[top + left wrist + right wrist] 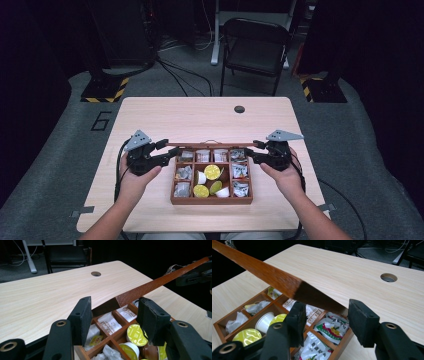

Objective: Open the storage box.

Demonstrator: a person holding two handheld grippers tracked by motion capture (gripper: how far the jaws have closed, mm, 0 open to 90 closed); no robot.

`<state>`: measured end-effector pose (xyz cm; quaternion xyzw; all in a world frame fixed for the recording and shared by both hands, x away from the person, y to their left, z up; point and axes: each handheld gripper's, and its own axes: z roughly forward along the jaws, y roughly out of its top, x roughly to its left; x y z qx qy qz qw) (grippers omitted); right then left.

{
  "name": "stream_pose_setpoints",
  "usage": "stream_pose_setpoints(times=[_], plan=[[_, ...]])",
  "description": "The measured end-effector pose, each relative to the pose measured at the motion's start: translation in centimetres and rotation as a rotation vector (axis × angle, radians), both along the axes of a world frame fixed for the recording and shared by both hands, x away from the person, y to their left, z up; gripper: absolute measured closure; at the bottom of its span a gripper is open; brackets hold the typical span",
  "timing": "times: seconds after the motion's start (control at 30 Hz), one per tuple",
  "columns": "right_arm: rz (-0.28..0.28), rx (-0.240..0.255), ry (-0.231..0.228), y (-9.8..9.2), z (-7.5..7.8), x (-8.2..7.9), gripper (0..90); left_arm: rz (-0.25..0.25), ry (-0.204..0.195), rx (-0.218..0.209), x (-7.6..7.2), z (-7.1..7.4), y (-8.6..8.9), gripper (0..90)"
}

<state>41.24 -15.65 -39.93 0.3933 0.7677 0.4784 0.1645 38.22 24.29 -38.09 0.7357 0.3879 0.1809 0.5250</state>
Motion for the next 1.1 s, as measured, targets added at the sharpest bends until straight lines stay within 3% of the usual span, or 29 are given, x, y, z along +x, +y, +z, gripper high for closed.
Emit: stream_pose_setpoints(times=[0.13, 0.4, 0.5, 0.87, 1.1], plan=[[-0.009, 0.016, 0.021, 0.1, 0.0, 0.8, 51.3, -0.005, 0.004, -0.003, 0.4, 0.1, 0.1, 44.8], [-0.011, 0.014, 0.02, 0.1, -0.1, 1.4, 51.9, 0.014, 0.009, 0.0, 1.2, -0.4, 0.0, 44.9], [-0.022, 0.028, 0.024, 0.2, 0.0, 1.7, 52.0, 0.027, 0.042, -0.001, 2.0, -1.2, -0.2, 45.2], [-0.04, 0.033, 0.015, 0.4, 0.4, 2.6, 52.0, 0.062, 0.062, 0.022, 4.0, -2.9, -0.4, 45.7], [-0.048, 0.036, 0.014, 0.5, 0.4, 3.0, 51.6, 0.076, 0.099, 0.009, 5.3, -4.1, -0.9, 38.8]])
